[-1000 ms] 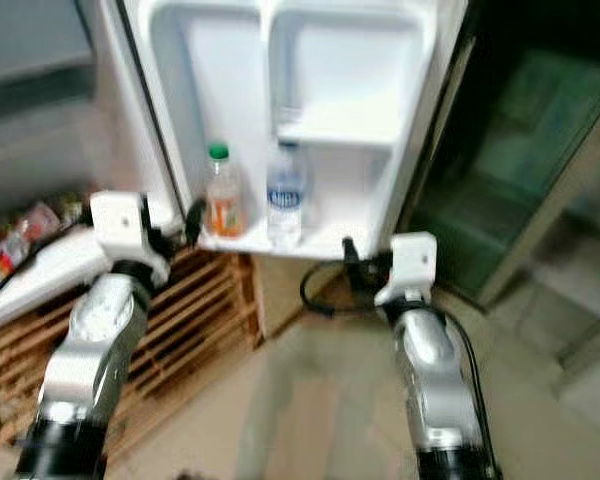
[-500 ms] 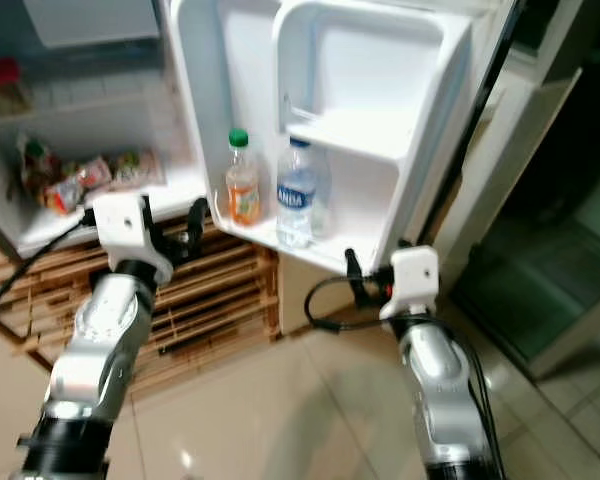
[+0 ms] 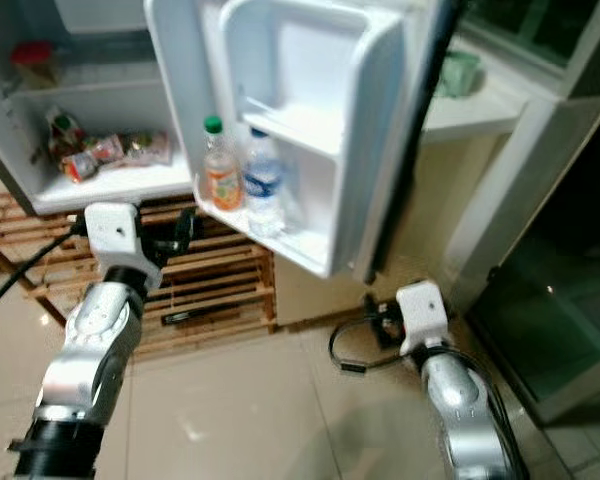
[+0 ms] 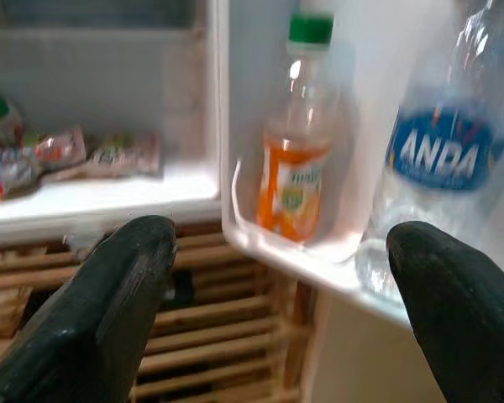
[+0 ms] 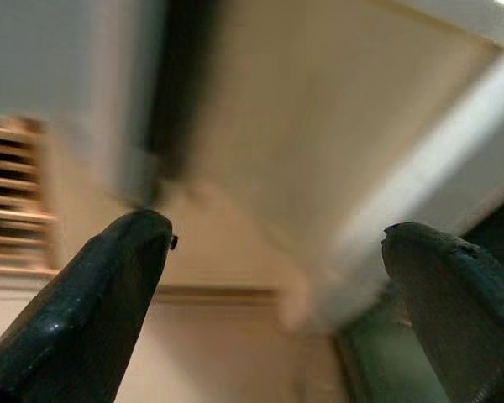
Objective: Restocking fridge
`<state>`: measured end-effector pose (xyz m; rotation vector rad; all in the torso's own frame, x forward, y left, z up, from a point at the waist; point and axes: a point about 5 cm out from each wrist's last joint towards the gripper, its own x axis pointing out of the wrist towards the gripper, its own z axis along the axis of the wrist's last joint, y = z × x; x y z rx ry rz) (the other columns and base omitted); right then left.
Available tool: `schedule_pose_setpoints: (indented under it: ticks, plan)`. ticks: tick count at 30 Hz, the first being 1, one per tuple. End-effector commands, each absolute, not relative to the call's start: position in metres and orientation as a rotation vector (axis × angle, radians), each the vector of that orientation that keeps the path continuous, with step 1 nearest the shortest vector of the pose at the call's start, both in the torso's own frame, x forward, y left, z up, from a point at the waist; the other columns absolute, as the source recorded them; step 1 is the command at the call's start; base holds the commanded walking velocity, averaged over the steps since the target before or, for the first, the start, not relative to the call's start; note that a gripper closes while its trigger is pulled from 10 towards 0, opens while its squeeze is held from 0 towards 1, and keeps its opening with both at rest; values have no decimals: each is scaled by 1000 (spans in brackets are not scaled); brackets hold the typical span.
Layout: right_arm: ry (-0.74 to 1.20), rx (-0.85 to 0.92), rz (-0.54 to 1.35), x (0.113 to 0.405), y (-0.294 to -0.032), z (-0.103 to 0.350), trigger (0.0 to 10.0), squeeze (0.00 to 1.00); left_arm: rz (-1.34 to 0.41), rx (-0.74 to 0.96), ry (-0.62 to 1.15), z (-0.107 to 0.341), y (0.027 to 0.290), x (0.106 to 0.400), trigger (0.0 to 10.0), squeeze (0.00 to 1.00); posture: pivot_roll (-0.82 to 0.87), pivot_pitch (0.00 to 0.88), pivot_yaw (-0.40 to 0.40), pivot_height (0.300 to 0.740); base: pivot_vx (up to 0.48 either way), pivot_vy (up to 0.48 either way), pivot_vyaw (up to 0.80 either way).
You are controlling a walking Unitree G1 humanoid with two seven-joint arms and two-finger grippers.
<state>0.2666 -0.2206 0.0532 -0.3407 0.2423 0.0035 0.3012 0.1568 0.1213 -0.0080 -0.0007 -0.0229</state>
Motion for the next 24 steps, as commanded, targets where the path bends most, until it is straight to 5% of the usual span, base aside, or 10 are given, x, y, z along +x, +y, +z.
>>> schedule_pose_setpoints:
  ticks: [1,7,12,21,24]
  plan:
    - [255,-382,-86,279,-230,56,10000,169,11,8,24,115,163,301,10000,0,-222,0,30,740,0,0,0]
    - [244,-443,-236,333,-247,84,10000,161,-2,106,132,92,164,299,10000,0,-183,0,24,740,0,0,0]
    - [193,-466,-274,371,-240,126,10000,157,7,207,445,45,185,276,10000,0,-83,0,-15,740,0,0,0]
    - [136,-321,-238,394,-216,155,10000,161,11,232,607,24,204,256,10000,0,-22,0,-44,740,0,0,0]
    - [130,-216,-88,397,-190,152,10000,165,-33,259,666,15,203,252,10000,0,-42,0,-34,740,0,0,0]
